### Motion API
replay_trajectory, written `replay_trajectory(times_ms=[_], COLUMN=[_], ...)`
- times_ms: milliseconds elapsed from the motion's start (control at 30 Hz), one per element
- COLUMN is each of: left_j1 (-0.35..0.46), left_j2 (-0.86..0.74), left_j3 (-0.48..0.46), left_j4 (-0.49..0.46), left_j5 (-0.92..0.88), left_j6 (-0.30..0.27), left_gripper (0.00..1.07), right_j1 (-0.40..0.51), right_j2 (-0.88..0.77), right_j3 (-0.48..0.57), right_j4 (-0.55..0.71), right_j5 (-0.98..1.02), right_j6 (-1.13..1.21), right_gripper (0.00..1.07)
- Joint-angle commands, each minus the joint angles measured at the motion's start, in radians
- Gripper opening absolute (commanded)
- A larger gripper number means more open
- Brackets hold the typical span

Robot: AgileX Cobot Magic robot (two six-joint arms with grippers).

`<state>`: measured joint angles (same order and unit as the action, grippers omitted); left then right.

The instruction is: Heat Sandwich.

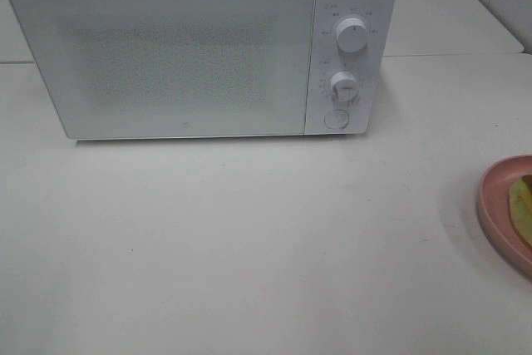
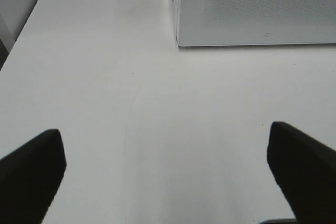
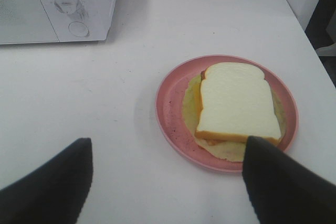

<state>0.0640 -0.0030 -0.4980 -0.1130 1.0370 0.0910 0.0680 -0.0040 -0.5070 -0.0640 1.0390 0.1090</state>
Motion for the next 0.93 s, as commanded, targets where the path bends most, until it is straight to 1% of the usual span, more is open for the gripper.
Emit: replay_trajectory(times_ms=[33,933], left_j1=[0.002,0.002], left_j2=[-0.028,-0.028], left_j3=[0.004,0.004], left_j4=[-0.003,-0.003], left_j5=[-0.007,-0.007], left_j6=[-0.006,-0.006], left_gripper=[1.01,1.01], right_j1=[-0.005,-0.005], right_j2=[-0.018,-0.018], right_j3=[0.000,0.000], right_j4=[0.002,0.002], right_j5=[-0.001,-0.001], right_j6=[-0.008,-0.008], right_gripper=[0.76,0.76])
